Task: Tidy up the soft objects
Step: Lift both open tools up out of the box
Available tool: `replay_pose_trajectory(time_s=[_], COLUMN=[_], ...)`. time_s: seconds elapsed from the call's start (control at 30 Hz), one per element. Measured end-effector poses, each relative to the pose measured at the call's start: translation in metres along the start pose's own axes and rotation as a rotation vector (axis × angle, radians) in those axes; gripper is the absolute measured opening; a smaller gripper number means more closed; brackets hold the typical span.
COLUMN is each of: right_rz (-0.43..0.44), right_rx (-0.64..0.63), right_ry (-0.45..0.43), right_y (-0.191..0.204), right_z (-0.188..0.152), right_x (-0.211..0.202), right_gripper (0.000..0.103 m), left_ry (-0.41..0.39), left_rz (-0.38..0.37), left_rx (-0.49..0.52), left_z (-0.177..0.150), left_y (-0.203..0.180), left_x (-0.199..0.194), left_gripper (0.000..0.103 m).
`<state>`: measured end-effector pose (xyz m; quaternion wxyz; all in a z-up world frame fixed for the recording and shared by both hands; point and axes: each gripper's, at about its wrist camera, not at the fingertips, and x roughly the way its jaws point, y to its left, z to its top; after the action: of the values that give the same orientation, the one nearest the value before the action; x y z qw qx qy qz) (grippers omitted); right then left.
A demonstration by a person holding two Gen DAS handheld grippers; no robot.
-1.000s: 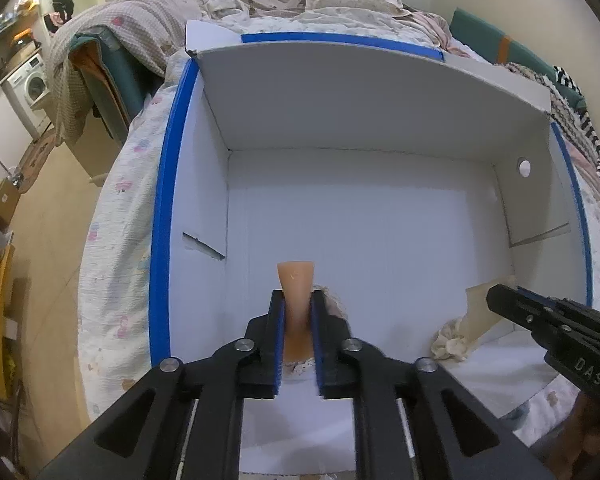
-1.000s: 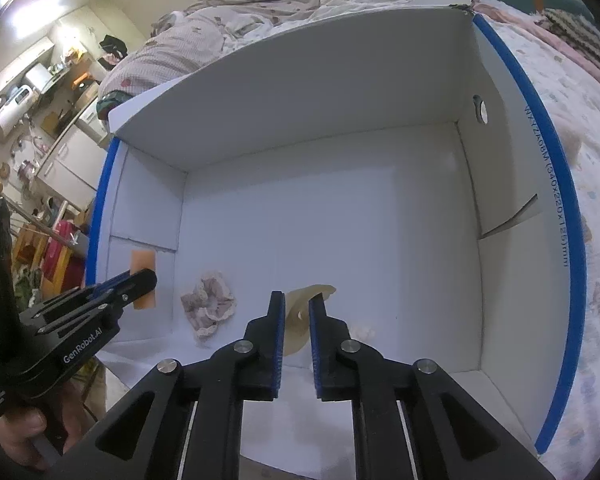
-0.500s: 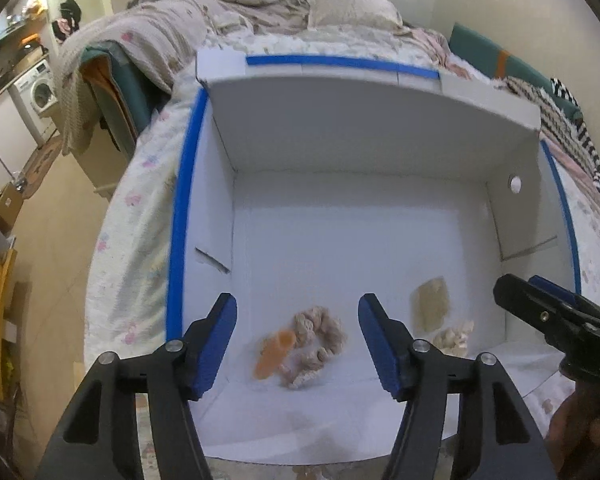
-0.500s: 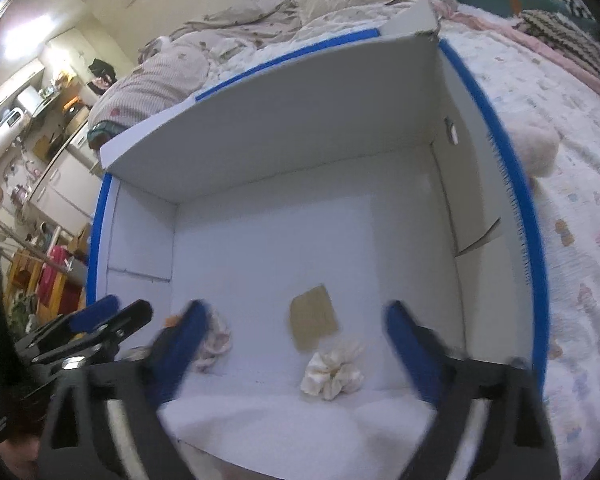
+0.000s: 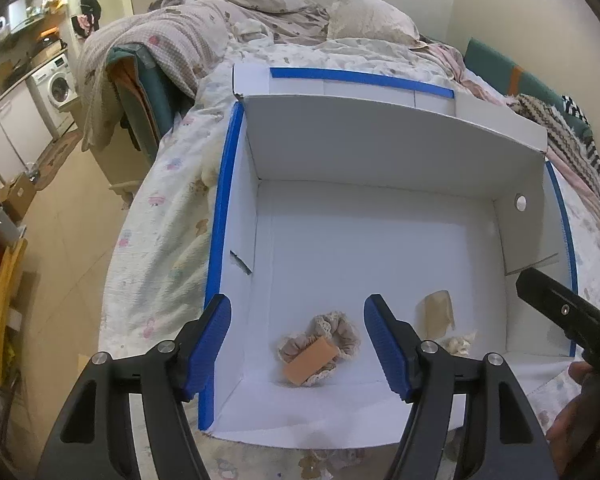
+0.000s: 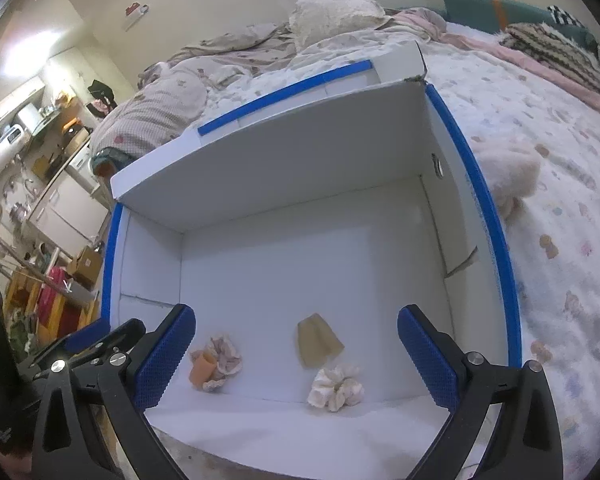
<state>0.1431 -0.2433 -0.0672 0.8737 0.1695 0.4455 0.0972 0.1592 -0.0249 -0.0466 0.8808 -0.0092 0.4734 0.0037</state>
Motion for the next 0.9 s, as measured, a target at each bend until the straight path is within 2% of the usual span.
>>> replay_pose_trajectory(time_s=[0.07, 0.17, 0.4, 0.57, 0.9], right_rz=[0.044, 0.066, 0.045, 0.01, -0.005], right_rx=[0.003, -0.011, -0.087, -0.082, -0.084], right_ry=[0.011, 0.012, -0.041, -0.055, -0.068], right_y=[0.002, 0.006, 0.018, 0.014, 0.009], right_z=[-0.002, -0.008, -0.019, -0.026, -0.046], right_x=[0.0, -0.003, -0.021, -0.031, -0.051], right_gripper=[0.103, 0.103, 0.103, 0.103, 0.103], left_ry=[-0.006, -0.015, -0.041, -0.045, -0.045], left_rz=[-0.002, -0.001, -0.002, -0.002, 0.016], left_rx=[0.005, 0.009, -0.008, -0.007, 0.0], left_z=[-0.002, -0.005, -0.013, -0.026, -0.058], left_y=[0.0, 0.003, 0.014, 0.019, 0.03], left_x=[-0.004, -0.011, -0.031, -0.041, -0.059], left_gripper=[0.066, 0.066, 0.066, 0.066, 0.066])
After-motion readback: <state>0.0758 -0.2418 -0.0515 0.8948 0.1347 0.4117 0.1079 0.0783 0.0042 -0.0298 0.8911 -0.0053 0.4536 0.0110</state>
